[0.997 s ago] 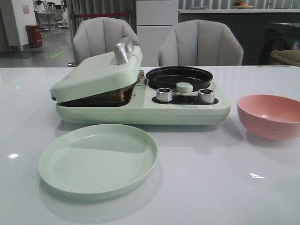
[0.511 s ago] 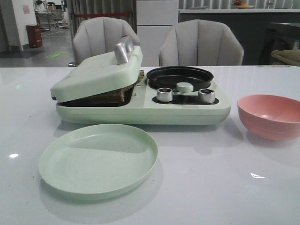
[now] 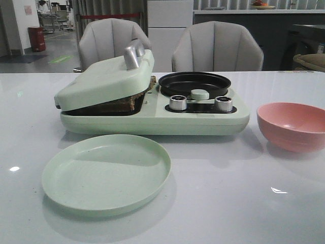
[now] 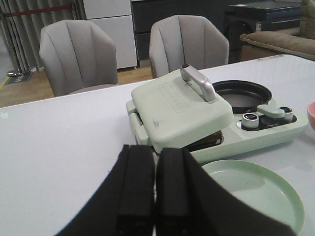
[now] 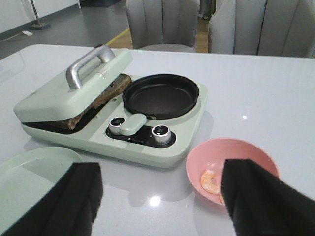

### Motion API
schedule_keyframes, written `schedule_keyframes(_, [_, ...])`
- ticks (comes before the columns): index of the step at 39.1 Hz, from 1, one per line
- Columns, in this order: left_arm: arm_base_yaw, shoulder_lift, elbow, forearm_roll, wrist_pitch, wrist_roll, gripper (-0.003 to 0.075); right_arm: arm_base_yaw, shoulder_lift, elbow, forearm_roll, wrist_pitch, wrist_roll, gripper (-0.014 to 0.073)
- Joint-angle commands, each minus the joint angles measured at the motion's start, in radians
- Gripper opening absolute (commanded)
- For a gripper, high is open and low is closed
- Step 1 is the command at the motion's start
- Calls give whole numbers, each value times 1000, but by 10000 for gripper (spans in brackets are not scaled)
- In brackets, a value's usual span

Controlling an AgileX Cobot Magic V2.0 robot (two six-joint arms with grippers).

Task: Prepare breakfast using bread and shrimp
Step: 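Release the lid and raise the left gripper away, then reach the right gripper down to the rim of the pink bowl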

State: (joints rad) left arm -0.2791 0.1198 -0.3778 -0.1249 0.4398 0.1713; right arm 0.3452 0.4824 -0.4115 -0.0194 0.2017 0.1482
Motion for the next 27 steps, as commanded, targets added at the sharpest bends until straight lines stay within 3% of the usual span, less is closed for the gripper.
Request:
schedule_keyframes(1, [-4,11,-25,-8,-85,-13,115,-5,55,-35,-9,-123,-3,600])
schedule_keyframes(9, [-4,11,-25,-9,-85,-13,115,-2,93,-47,-38,-169,-14,600])
schedule_keyframes(14, [-4,11,-25,-9,-85,-13,115,-40,169,-159,-10,-54,-2,600])
schedule_keyframes(20, [-4,11,-25,-9,-85,-13,114,-166,324,-343,-6,139,-2,600])
schedule_keyframes(27, [-4,11,-25,-9,-85,-13,114,-333,489,-473,96,232,-2,600])
